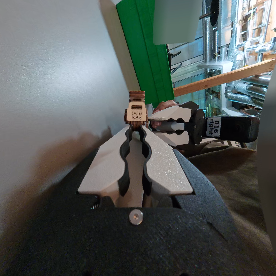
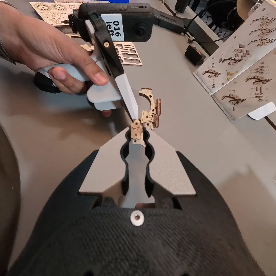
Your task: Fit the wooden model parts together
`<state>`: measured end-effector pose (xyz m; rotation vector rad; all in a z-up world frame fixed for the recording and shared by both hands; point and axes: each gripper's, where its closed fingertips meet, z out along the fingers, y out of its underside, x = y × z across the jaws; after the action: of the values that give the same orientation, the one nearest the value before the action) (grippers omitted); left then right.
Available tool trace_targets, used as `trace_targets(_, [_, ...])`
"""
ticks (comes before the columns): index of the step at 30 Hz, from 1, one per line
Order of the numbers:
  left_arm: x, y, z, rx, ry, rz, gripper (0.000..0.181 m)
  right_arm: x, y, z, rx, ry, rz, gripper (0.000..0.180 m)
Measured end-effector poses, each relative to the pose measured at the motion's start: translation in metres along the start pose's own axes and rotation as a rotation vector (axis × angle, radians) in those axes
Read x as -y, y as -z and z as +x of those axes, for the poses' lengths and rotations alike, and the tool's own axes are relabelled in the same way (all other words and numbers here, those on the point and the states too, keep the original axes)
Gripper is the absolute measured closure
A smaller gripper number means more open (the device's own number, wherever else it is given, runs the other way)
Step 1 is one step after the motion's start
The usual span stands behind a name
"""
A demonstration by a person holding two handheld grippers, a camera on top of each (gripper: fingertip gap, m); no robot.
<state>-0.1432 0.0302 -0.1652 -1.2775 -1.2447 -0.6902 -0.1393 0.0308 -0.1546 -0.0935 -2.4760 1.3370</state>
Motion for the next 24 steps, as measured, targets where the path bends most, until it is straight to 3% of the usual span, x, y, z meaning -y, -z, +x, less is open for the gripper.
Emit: trace_targets(24, [-0.0059,-0.0022,0.0,0.039,-0.112,-0.042,0.174,-0.0066,0.0021,-0.0017,0.049,-0.004,-0.032,0.165])
